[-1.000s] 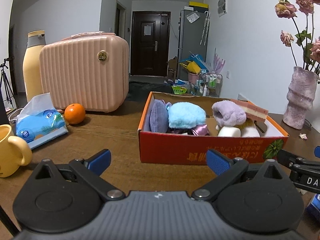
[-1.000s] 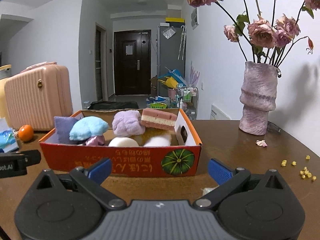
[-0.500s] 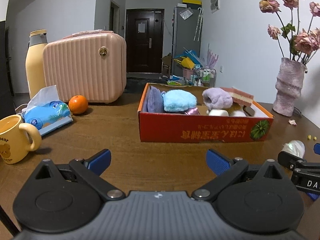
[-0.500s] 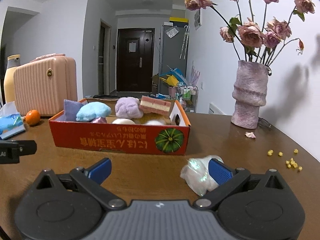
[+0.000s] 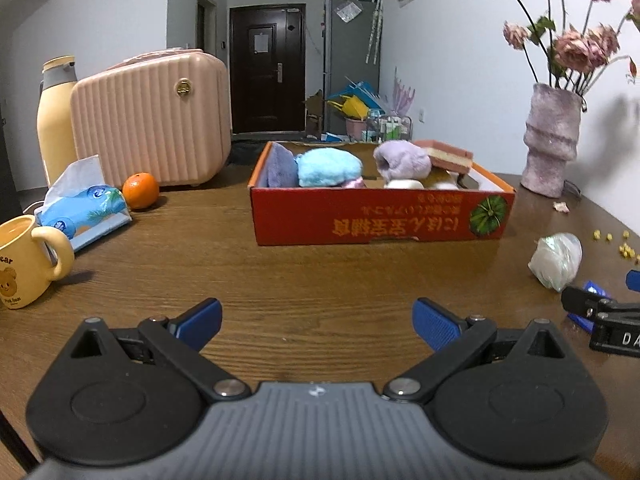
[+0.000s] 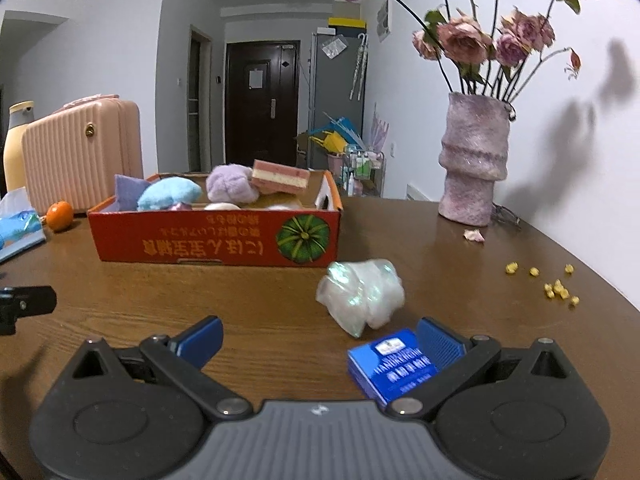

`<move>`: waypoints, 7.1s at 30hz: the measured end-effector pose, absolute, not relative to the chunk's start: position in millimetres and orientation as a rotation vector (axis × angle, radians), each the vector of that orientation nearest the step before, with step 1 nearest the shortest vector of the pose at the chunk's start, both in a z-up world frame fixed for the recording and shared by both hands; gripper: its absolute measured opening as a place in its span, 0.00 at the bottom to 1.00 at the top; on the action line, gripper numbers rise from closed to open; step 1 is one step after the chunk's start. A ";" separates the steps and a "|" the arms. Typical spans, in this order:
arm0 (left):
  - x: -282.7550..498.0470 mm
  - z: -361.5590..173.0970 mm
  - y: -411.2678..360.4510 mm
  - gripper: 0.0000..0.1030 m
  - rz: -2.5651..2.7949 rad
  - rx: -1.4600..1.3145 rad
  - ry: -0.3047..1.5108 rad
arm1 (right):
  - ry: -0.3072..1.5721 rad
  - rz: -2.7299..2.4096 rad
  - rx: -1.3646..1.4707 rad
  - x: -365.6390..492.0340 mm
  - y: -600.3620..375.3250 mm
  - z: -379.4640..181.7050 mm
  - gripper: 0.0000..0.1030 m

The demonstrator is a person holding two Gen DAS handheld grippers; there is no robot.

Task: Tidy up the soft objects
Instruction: 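Lower the right tool onto the blue handkerchief pack and close it, then lift the handkerchief pack with the right tool while the left tool closes on the clear plastic bag, then carry the plastic bag with the left tool while the right tool carries the handkerchief pack over the box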

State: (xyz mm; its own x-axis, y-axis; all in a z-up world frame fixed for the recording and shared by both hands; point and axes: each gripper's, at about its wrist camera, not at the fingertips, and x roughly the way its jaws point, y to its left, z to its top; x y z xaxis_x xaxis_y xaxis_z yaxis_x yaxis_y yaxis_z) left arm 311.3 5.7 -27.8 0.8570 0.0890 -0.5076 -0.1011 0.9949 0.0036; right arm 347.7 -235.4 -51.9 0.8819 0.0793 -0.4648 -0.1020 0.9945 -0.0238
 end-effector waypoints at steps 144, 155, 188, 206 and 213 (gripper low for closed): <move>399.4 -37.3 -116.6 0.49 -0.128 0.035 0.572 | 0.428 -0.037 0.033 379.2 -327.2 -60.9 0.49; 379.4 -28.6 -62.7 0.49 -0.054 -0.006 0.539 | 0.395 0.054 0.023 369.3 -266.1 -56.1 0.49; 411.1 12.0 19.4 0.49 0.055 -0.127 0.388 | 0.262 0.157 0.039 425.2 -165.8 -33.9 0.49; 485.6 18.5 27.5 0.49 0.079 -0.157 0.344 | 0.204 0.189 0.045 506.7 -146.0 -26.3 0.49; 515.3 15.6 30.2 0.49 0.082 -0.147 0.343 | 0.197 0.200 0.041 538.9 -138.7 -27.0 0.49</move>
State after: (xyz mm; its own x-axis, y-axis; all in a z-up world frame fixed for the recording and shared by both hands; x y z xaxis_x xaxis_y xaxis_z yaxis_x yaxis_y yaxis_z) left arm 515.3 30.2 15.6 0.9385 0.0551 -0.3410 -0.1050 0.9860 -0.1296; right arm 538.9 -138.7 -27.0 0.9608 0.2015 -0.1902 -0.1934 0.9793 0.0602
